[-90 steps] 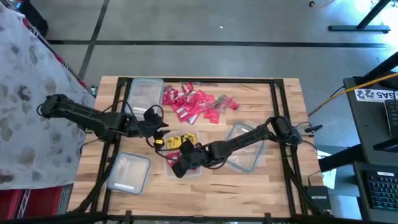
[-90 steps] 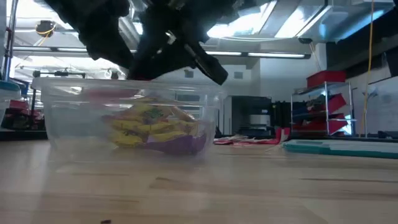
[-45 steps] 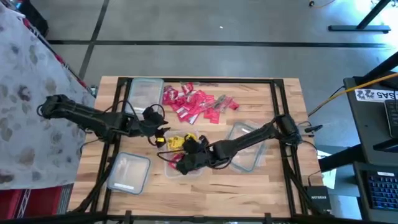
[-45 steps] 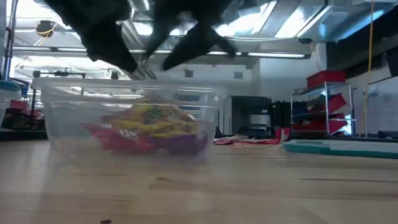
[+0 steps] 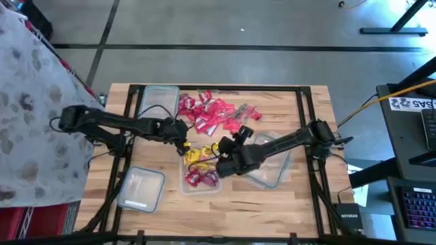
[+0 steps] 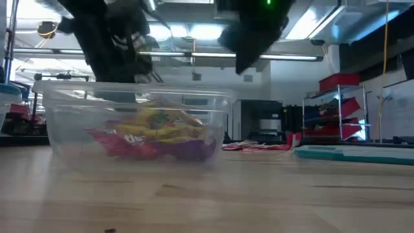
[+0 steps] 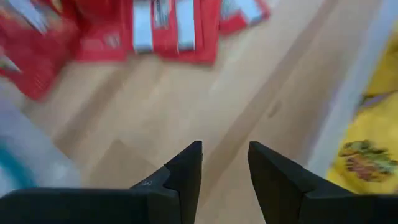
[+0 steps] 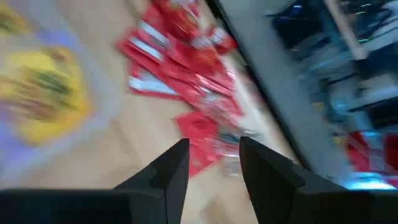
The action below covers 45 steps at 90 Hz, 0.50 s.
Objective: Sort candy
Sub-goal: Put the red candy into the right transparent bin
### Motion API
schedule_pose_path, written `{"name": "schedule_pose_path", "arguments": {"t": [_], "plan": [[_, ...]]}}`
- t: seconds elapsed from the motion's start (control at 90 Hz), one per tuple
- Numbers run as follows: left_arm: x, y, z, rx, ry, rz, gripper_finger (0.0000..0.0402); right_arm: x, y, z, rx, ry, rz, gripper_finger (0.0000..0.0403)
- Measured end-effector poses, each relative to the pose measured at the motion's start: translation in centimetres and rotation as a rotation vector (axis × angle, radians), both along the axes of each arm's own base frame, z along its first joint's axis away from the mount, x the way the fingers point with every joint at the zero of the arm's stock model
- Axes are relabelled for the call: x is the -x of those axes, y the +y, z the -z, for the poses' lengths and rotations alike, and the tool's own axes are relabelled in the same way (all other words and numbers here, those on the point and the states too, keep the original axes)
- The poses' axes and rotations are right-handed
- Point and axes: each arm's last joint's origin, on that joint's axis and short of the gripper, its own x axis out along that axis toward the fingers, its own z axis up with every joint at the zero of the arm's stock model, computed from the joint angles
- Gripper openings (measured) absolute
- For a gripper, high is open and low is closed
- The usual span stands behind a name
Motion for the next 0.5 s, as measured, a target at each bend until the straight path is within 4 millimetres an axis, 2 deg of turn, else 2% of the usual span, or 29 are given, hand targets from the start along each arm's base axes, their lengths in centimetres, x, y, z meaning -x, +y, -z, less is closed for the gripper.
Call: {"name": "schedule_pose_path", "arguments": {"t": [0.133,0.233,0.411,0.5], "plan": [[-1.1,-0.4,0.8,0.142,-0.048,0.016,0.0116,0.7,-1.0,1.3,0.021,0.075,0.02,0.0127],[-2.0,-1.2,0.5,0.221,-0.153,0.019,0.0116,0.9,-1.5,1.7,0.031,0.106,0.028,0.0127],[-3.5,-2.8,-0.8,0.241,-0.355,0.085,0.0116,1.0,-2.3,1.6,0.076,0.18,0.003,0.0127],[-3.8,-2.9,-1.4,0.209,-0.409,0.099,0.0116,0.8,-3.3,1.5,0.106,0.209,0.0,0.0127]]}}
